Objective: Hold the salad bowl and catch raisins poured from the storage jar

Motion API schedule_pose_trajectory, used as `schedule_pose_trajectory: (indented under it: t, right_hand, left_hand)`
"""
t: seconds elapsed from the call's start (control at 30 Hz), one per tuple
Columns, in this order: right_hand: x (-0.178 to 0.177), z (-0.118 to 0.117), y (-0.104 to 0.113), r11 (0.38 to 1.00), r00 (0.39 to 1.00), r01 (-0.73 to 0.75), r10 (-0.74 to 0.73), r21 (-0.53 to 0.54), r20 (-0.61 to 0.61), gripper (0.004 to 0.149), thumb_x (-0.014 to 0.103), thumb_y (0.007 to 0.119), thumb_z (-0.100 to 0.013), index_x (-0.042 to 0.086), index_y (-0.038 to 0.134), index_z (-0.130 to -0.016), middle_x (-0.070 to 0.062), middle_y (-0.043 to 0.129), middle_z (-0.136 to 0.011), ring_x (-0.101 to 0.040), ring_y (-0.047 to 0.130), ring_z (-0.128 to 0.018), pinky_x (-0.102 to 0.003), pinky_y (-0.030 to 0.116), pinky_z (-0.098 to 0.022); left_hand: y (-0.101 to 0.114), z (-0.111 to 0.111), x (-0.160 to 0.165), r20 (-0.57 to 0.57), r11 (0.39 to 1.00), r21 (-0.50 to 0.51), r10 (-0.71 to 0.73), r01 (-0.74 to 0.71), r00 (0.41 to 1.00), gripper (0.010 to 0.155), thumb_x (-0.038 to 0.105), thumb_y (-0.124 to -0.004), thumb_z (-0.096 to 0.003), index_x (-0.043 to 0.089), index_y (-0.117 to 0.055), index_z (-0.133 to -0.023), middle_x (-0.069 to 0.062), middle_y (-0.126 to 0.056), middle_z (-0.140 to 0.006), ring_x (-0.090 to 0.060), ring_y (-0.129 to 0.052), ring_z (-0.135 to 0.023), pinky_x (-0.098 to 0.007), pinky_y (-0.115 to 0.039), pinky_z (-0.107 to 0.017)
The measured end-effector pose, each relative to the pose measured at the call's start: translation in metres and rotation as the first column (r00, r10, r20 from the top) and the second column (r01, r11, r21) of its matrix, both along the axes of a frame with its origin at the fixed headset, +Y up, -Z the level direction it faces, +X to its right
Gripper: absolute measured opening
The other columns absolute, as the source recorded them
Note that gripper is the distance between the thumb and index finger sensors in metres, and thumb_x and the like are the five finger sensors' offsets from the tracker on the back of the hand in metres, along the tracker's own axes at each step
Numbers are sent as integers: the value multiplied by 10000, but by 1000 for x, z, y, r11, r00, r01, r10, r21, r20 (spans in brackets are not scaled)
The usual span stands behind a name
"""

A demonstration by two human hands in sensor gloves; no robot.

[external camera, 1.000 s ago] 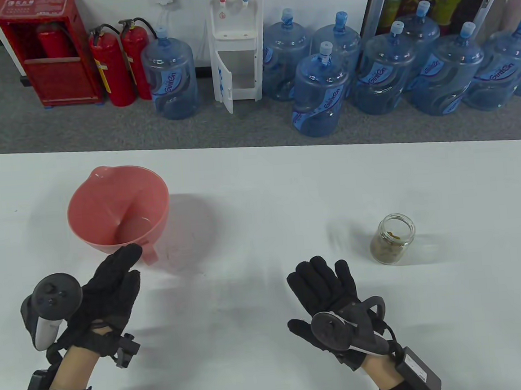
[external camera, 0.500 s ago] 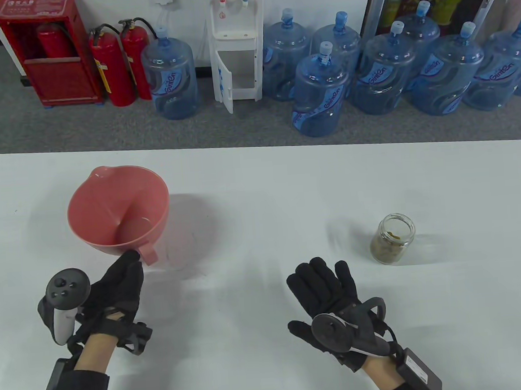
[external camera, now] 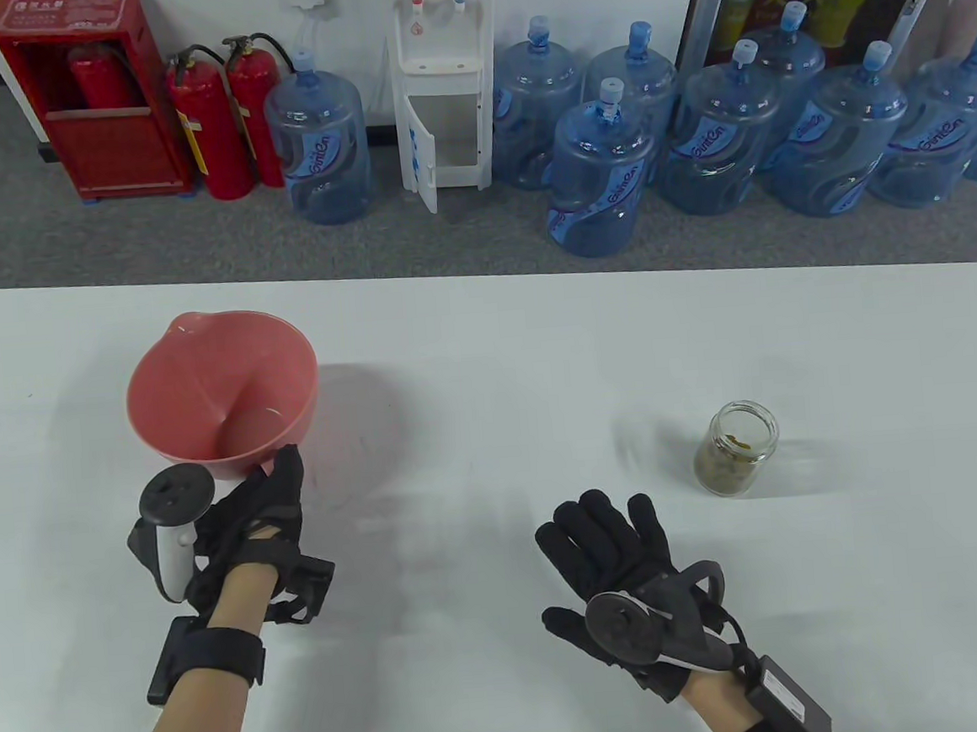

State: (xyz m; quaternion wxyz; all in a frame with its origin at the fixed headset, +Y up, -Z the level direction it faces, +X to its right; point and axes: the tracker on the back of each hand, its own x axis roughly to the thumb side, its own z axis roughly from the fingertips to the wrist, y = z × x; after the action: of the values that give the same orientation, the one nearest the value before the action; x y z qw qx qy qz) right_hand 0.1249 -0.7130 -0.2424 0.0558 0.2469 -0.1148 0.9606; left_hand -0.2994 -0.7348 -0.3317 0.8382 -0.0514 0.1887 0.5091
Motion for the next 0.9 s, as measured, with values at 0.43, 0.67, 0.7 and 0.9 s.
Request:
schedule_pose_trajectory:
  t: [0.43,0.67,0.7,0.9]
  right_hand:
    - [3,-4,-1,1000,1000,5,-5,-22,4,866,716,664,-319,403,279,-1029,57,274,-1141,-260,326,-1104,-624,218,-775]
    - [3,-5,0,999,999,40,-40,-18,3,866,714,663,-319,403,274,-1028,61,273,-1141,-256,321,-1106,-622,213,-778]
    - [3,-5,0,999,999,43,-43,-18,4,866,713,663,-319,403,274,-1027,62,274,-1140,-256,321,-1106,-622,214,-777]
    - [5,-6,0,999,999,46,-46,-24,11,865,714,662,-319,402,277,-1028,62,278,-1141,-253,322,-1107,-622,214,-779]
  left_hand:
    - [13,18,-16,243,907,373,105,-193,964,378,519,-737,-442,272,-968,-611,44,-1032,-685,-305,-944,-713,-472,-686,-620]
    - [28,55,32,540,808,390,189,-442,820,375,519,-746,-411,272,-1025,-459,51,-1109,-519,-298,-1038,-583,-479,-779,-530]
    - [26,59,39,566,805,379,189,-457,802,377,520,-743,-411,275,-1026,-452,55,-1112,-512,-296,-1041,-579,-478,-781,-528]
    - [12,71,69,705,758,289,245,-584,666,379,509,-747,-409,260,-1033,-432,34,-1116,-497,-315,-1044,-557,-498,-776,-521]
